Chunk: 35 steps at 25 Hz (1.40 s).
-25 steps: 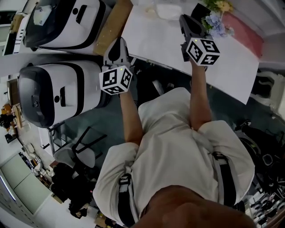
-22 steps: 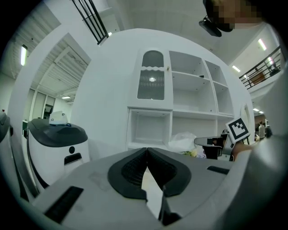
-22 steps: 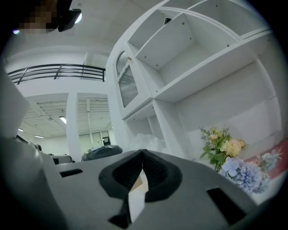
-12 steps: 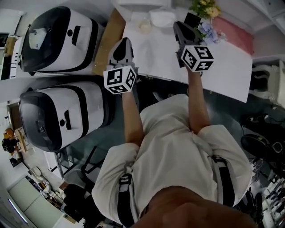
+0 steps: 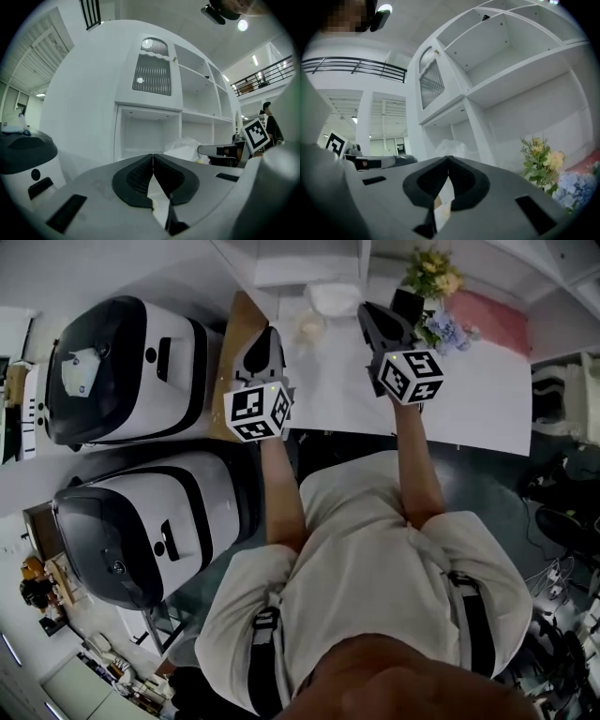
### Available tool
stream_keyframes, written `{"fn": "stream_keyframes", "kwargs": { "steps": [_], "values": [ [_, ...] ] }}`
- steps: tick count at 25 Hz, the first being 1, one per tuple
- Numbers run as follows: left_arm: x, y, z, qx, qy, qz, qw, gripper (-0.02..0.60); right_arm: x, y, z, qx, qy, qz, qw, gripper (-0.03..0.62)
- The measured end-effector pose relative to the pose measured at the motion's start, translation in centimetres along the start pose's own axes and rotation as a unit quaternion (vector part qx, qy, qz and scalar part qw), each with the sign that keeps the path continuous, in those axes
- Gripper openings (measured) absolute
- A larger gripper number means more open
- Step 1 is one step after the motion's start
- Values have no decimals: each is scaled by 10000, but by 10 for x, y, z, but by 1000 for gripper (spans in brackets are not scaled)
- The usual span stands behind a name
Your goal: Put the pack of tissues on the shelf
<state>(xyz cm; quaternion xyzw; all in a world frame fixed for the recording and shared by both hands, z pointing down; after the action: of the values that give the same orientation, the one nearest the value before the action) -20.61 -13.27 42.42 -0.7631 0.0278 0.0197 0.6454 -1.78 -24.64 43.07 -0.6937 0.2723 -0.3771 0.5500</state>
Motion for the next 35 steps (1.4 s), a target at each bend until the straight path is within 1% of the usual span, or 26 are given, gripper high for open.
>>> {"fn": "stream_keyframes", "kwargs": {
  "steps": [3, 6, 14, 19, 26, 30, 35],
  "values": [
    [-17, 8, -18, 47, -168, -32, 9998, 11, -1, 0, -16, 23, -176, 16, 9998, 69],
    [-30, 13, -34, 9, -335, -67, 9994, 11, 1, -3, -29, 31, -380, -52, 9993, 69],
    [-44, 12, -83, -99, -968, 11, 9953, 11, 4, -6, -42, 40, -867, -149, 9961, 69],
    [-43, 15, -107, -123, -1388, 34, 9902, 11, 2, -2, -42, 291, -1105, -240, 9932, 69],
    [-38, 19, -134, -185, -1970, -151, 9801, 11, -1, -8, -45, 489, -1489, -413, 9868, 69],
    [-39, 20, -142, -214, -2202, -157, 9751, 11, -3, -7, -48, 580, -1692, -441, 9829, 67],
    [-42, 13, -140, -341, -2417, -206, 9695, 11, -5, -11, -53, 663, -1885, -543, 9783, 68]
  ]
}}
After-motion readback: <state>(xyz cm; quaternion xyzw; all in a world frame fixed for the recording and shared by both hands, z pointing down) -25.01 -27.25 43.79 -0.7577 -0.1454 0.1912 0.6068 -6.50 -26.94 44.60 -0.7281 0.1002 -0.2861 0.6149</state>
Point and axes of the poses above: the fingertips, and each gripper's own axes: z backward along the fingers, x to its right, y out of its top, the point moved 5 cm from there along z, backward along the fingers, and after that the axes turned 4 degrees about -x, right-handed, at the moved point
